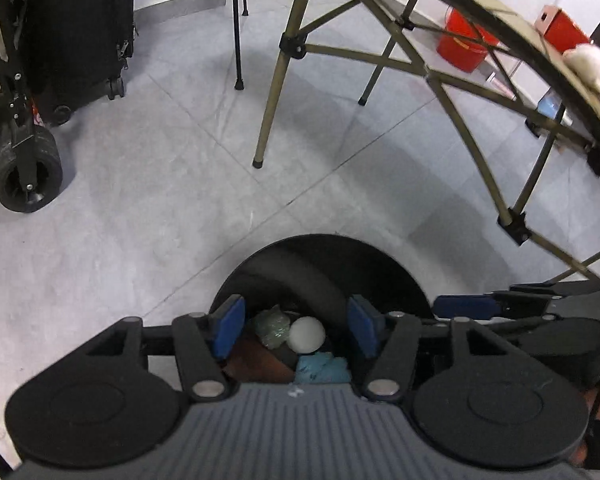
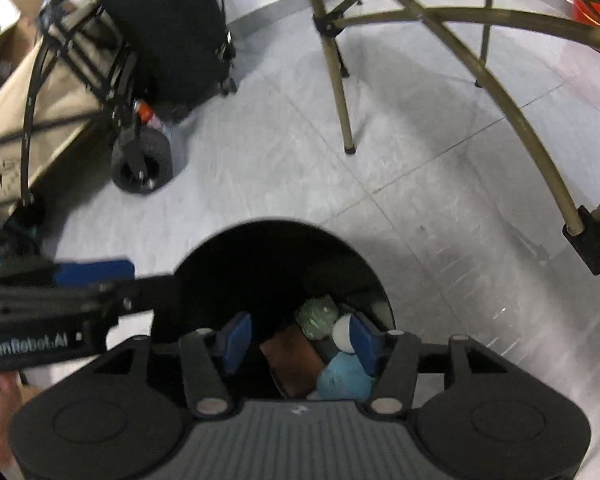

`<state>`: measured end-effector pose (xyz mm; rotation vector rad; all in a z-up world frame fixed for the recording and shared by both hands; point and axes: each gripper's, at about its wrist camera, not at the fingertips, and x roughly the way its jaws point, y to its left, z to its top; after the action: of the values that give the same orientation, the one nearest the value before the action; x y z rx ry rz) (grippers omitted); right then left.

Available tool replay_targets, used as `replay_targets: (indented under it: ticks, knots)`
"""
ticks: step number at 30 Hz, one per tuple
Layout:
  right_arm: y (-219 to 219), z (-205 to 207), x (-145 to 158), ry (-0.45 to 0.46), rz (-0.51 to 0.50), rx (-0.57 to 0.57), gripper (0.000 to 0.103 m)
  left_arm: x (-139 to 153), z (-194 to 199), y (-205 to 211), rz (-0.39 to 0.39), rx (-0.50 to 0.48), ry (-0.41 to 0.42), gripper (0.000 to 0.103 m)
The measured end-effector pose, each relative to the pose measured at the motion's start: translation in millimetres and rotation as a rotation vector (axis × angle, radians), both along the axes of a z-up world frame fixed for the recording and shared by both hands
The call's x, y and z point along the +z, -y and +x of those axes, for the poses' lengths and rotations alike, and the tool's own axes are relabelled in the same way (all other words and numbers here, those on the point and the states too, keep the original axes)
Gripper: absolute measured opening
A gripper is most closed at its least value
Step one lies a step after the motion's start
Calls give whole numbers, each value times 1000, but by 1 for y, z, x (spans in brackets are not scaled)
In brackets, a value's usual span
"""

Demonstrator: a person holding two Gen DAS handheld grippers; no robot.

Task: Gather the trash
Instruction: 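Carry the light-blue plush over the black bin and open both grippers, then move both grippers back toward the table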

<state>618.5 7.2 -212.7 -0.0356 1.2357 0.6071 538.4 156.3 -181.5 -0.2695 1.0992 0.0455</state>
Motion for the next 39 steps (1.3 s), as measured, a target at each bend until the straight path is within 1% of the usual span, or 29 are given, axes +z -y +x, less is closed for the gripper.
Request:
replay_targets:
  ticks: [3, 5, 7, 9, 11, 12, 13, 15, 17, 18, 19, 21, 23, 24, 26, 28, 31, 34, 35, 37, 39]
  knots:
    - [-2, 8, -5, -7, -25, 14, 54, -4, -2, -2, 21, 8, -7, 60]
    - [2, 6, 0, -6, -14, 5, 54, -2, -4, -3, 34, 21, -2, 60]
    - [6, 3, 8, 26, -1, -4, 54, 7, -10, -3, 45, 26, 24, 60]
    - [12, -8, 29, 91, 27, -8, 54, 28, -25, 3, 62, 22, 107, 63]
    - [18, -23, 50, 161, 56, 1, 53, 53, -44, 14, 105, 14, 212, 69]
    - [24, -34, 65, 213, 82, 3, 53, 67, -58, 23, 141, 14, 271, 70]
    - [30, -43, 77, 253, 102, 1, 53, 77, -68, 31, 162, 11, 311, 71]
    - [50, -64, 103, 341, 148, -26, 53, 98, -95, 49, 180, 9, 388, 73]
    - [76, -90, 128, 456, 175, -70, 53, 114, -117, 63, 166, 20, 453, 76]
    - [89, -103, 138, 515, 180, -91, 53, 120, -129, 72, 163, 27, 483, 79]
    - [103, -117, 148, 574, 179, -118, 53, 127, -139, 81, 167, 28, 511, 84]
    - [135, -140, 163, 656, 176, -191, 54, 137, -154, 99, 187, 18, 566, 87]
    - [173, -163, 177, 708, 174, -294, 55, 145, -162, 120, 214, -14, 612, 87]
    - [189, -171, 181, 725, 182, -334, 55, 150, -164, 128, 215, -33, 629, 87]
    - [224, -184, 187, 739, 194, -427, 58, 156, -160, 145, 197, -49, 660, 87]
    - [246, -191, 190, 751, 192, -484, 59, 160, -153, 157, 169, -59, 675, 87]
    - [267, -186, 190, 752, 192, -514, 59, 160, -139, 176, 146, -82, 691, 87]
    - [266, -152, 189, 741, 141, -488, 59, 164, -113, 193, 176, -119, 724, 87]
    - [264, -131, 189, 737, 109, -481, 58, 166, -103, 197, 187, -130, 733, 87]
    - [256, -88, 187, 727, 93, -482, 57, 169, -79, 206, 200, -154, 746, 87]
    - [249, -45, 183, 694, 76, -480, 54, 170, -55, 213, 207, -172, 746, 87]
